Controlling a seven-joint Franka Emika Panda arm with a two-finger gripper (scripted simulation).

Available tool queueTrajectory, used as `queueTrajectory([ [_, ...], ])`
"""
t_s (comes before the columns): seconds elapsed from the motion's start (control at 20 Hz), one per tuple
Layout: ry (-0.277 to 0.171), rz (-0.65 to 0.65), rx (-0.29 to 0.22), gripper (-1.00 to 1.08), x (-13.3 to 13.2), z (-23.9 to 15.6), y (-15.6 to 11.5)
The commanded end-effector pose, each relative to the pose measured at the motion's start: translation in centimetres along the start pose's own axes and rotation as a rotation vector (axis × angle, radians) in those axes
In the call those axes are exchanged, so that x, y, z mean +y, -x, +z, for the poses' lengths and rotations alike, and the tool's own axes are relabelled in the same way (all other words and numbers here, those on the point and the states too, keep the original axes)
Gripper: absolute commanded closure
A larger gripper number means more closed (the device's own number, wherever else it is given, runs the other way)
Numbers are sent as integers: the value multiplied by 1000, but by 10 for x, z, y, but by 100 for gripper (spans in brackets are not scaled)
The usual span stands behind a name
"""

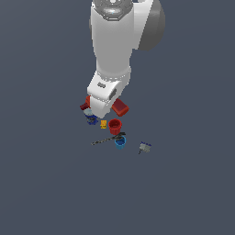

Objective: Pick up a designated object from a clutter of objects.

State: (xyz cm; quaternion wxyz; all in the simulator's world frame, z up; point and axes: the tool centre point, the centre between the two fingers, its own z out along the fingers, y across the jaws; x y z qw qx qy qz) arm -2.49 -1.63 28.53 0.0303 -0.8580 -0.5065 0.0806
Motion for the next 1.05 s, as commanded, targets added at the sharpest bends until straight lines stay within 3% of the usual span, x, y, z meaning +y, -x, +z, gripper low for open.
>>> queueTrajectory([
  [0.0,3,0,2,108,-10,-22,18],
  [0.55,3,-1,3,108,-41,-89,78],
  [1.0,3,-1,2,108,-48,-109,94],
])
